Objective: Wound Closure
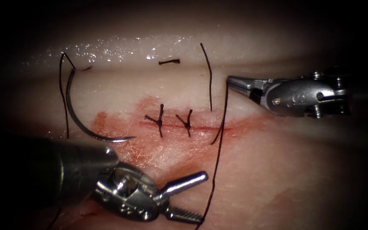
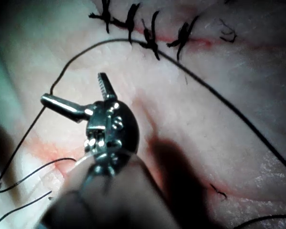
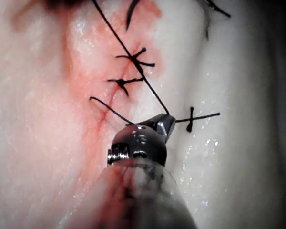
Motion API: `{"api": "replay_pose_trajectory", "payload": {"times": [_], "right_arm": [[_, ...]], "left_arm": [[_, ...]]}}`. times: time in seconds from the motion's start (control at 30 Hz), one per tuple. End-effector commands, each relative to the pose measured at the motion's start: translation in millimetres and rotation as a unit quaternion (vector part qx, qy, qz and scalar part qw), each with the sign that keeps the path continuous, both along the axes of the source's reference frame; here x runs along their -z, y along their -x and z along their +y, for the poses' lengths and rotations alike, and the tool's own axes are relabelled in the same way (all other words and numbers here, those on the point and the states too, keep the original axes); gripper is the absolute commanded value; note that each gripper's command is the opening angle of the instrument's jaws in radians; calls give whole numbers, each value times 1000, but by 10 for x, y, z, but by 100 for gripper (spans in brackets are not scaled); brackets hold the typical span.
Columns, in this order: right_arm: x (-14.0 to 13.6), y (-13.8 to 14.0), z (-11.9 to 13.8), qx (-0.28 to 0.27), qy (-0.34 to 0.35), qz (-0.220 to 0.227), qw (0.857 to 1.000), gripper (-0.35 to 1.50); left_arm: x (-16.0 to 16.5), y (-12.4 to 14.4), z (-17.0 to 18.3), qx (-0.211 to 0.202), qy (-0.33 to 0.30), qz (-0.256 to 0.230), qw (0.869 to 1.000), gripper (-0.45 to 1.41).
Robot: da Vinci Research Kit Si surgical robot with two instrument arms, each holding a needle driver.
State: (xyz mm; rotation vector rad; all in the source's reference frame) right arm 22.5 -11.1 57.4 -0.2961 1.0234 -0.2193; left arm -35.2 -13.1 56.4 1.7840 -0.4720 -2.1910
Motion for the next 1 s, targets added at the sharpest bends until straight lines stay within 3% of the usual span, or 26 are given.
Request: {"api": "replay_pose_trajectory", "payload": {"times": [0.03, 0.47, 0.8, 1.0], "right_arm": [[-6, -10, 0, 1, -1, 0, 1000, -35], [-7, -14, 3, -1, -2, -1, 1000, -35], [-9, -15, 8, -1, -2, -2, 1000, -35], [-9, -14, 7, -1, -2, -1, 1000, -35]], "left_arm": [[2, 6, 2, 7, 0, -9, 1000, 93], [2, 19, -10, -1, 5, -27, 1000, 86], [20, 13, -16, -18, 28, -42, 999, 88], [22, 12, -17, -19, 37, -43, 998, 79]]}}
